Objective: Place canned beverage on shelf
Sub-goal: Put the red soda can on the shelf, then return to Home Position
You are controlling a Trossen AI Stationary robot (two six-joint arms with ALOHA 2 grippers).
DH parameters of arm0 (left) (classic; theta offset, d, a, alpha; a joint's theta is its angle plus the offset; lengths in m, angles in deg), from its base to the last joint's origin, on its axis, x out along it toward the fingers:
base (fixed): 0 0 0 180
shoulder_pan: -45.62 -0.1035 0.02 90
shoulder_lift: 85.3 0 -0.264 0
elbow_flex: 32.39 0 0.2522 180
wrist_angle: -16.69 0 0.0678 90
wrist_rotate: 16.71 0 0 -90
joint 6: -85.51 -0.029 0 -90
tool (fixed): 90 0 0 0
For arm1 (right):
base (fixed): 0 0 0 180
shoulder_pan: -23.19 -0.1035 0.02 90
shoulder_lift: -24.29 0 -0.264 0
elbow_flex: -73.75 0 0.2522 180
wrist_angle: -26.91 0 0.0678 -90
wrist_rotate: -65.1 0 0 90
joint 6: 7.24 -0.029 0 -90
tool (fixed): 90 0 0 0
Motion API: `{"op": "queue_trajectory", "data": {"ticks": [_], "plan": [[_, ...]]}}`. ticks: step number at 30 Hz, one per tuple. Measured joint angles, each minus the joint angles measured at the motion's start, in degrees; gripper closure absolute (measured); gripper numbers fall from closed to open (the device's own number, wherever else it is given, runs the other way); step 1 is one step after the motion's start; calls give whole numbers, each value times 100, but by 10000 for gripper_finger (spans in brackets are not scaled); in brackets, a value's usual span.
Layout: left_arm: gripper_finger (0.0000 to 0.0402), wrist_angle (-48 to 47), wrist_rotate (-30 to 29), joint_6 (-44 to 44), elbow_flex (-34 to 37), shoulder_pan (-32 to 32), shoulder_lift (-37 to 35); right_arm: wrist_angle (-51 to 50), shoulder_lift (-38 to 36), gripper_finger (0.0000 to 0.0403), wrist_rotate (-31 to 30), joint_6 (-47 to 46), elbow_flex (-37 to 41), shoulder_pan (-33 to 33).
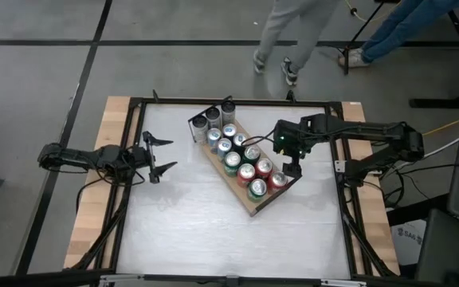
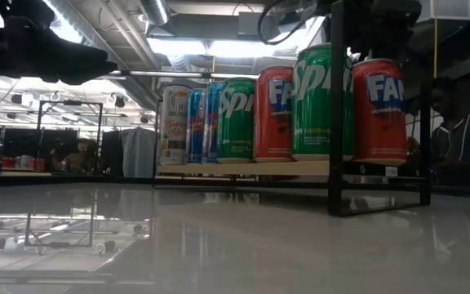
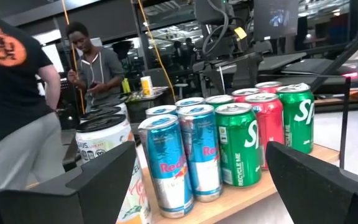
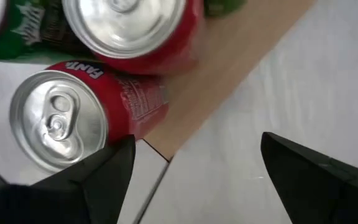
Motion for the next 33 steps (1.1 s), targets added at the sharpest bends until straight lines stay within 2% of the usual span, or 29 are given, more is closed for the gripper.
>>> {"op": "queue_trajectory", "data": {"ticks": [5,11,21,27,33], "plan": [[47,0,344,-1,0,-286,0,50,-2,63,71,0,0,0],[47,-60,497,-3,0,-521,0,52,-244,63,71,4,0,0],[47,-311,499,19,0,-561,0,216,-1686,63,-497,15,-4,0],[47,-317,326,6,0,-561,0,486,-2371,63,-551,55,-3,-2],[47,-354,44,30,0,-561,0,1409,-3254,63,-589,194,850,-2]]}}
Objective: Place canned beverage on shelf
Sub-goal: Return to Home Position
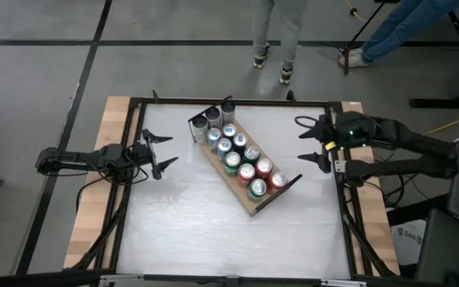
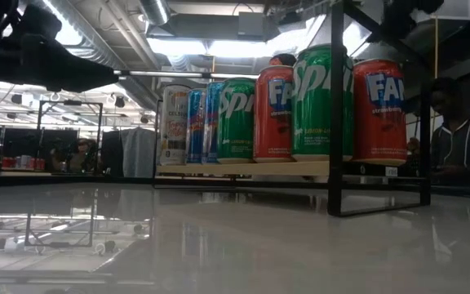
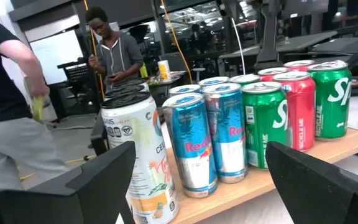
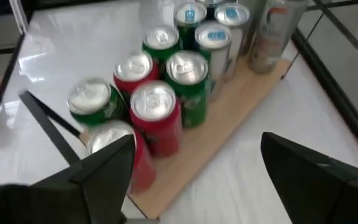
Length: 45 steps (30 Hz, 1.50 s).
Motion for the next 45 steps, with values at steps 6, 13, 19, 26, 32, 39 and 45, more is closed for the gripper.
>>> {"op": "queue_trajectory", "data": {"ticks": [6,13,19,26,32,39,45], "plan": [[47,-9,-3,3,0,0,0,489,-1201,63,-15,-32,1208,2],[47,-7,-7,-22,0,0,0,546,-2556,63,-15,-203,1966,2],[47,-7,-5,-24,0,0,0,1734,-3466,63,29,-196,2551,2],[47,-4,-7,-26,0,0,0,3329,-3823,63,905,342,3618,4],[47,-2,-7,-26,0,0,0,4042,-4183,63,938,600,4421,4],[47,0,-4,-26,0,2,0,4088,-4695,63,844,702,4790,4],[47,5,-7,-27,0,4,0,4105,-4699,63,839,757,4947,4]]}}
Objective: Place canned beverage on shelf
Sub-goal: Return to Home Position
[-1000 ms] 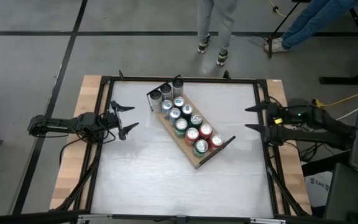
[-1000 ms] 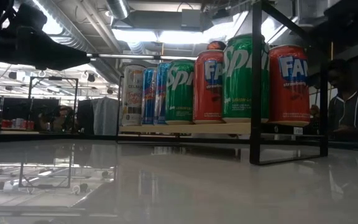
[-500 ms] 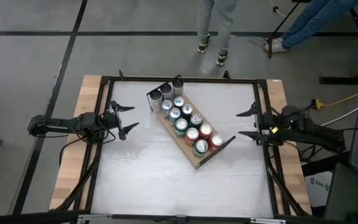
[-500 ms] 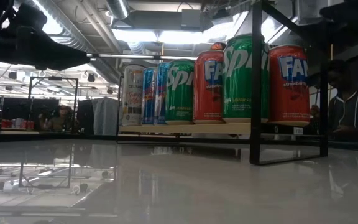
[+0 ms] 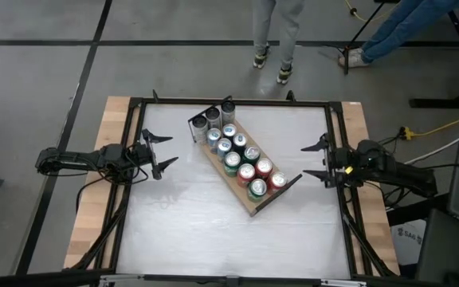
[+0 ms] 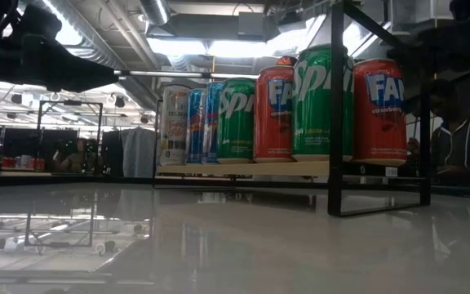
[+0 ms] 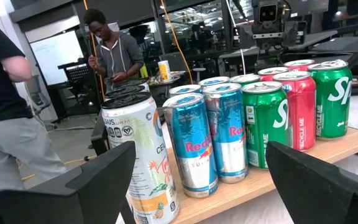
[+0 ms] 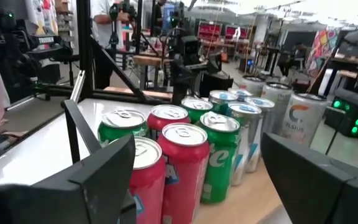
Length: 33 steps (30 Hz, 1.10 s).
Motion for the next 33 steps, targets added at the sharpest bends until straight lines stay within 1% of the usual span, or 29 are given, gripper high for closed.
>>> {"op": "queue_trajectory", "data": {"ticks": [5,7,9,12,15,19,24,33], "plan": [[47,1,0,1,0,0,0,501,4,63,2,-25,475,0],[47,1,0,1,0,0,0,977,1,63,-4,-29,664,2],[47,1,0,1,0,0,0,1358,-6,63,-87,-55,862,0],[47,1,0,-1,0,0,0,1662,4,63,-333,-77,1094,1],[47,3,2,1,0,0,0,1602,-2,63,-688,-97,1115,0],[47,6,2,1,0,0,0,1529,-3,63,-839,-54,1115,2],[48,6,2,-1,0,0,0,1150,8,63,-1242,-81,1113,2],[48,6,2,1,0,0,0,1130,6,63,-1311,-51,1110,2]]}}
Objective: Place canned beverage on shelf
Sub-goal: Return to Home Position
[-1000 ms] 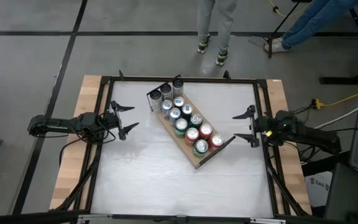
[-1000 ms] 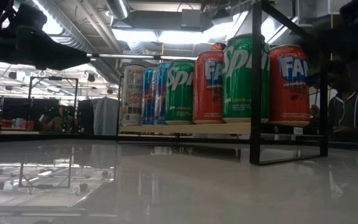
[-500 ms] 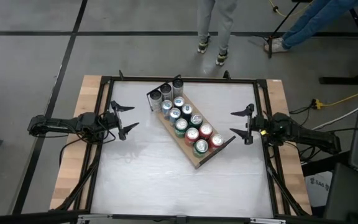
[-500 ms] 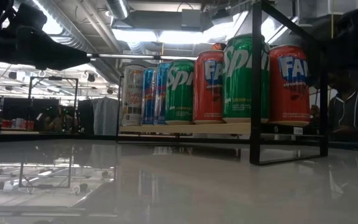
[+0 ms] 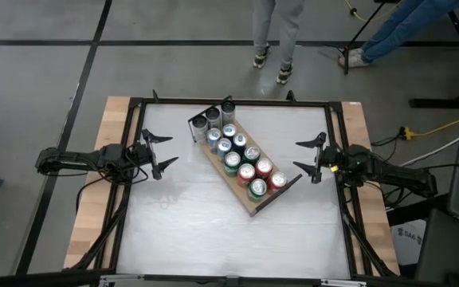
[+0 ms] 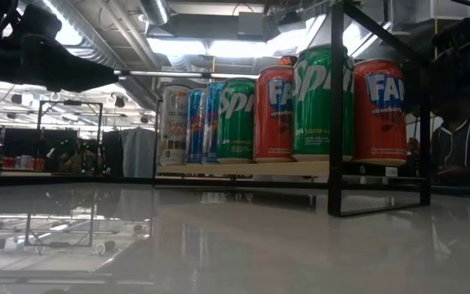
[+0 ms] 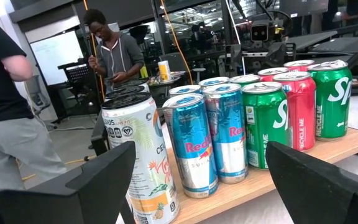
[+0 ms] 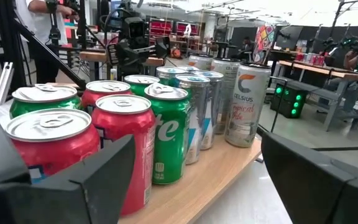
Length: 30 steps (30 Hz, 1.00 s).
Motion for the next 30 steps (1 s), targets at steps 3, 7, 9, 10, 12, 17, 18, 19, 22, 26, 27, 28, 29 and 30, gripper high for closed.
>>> {"op": "queue_trajectory", "data": {"ticks": [3,7,9,10,12,17,18,19,22,26,27,28,29,30], "plan": [[48,0,2,0,0,0,0,-8,0,63,2,-2,0,0],[48,0,0,0,0,0,0,-11,0,63,39,-26,0,0],[48,0,0,-1,0,0,0,-12,0,63,52,-28,0,0],[48,0,0,0,0,0,0,-13,0,63,52,-29,0,0],[48,0,0,-2,0,0,0,-15,0,63,52,-35,0,0],[47,0,0,0,0,0,0,-15,0,63,55,-42,0,0],[47,0,0,0,0,0,0,-17,0,63,55,-42,0,0],[47,0,0,0,0,0,0,-17,0,63,55,-42,0,0],[47,0,0,0,0,0,0,-17,0,63,56,-42,0,0],[47,0,0,0,0,0,0,-19,0,63,57,-42,0,0],[47,0,0,-2,0,0,0,-19,0,63,57,-42,0,0],[47,0,0,0,0,0,0,-19,0,63,59,-42,0,0],[47,0,0,0,0,0,0,-19,0,63,57,-42,0,0],[47,0,0,-2,0,0,0,-19,0,63,59,-42,0,0]]}}
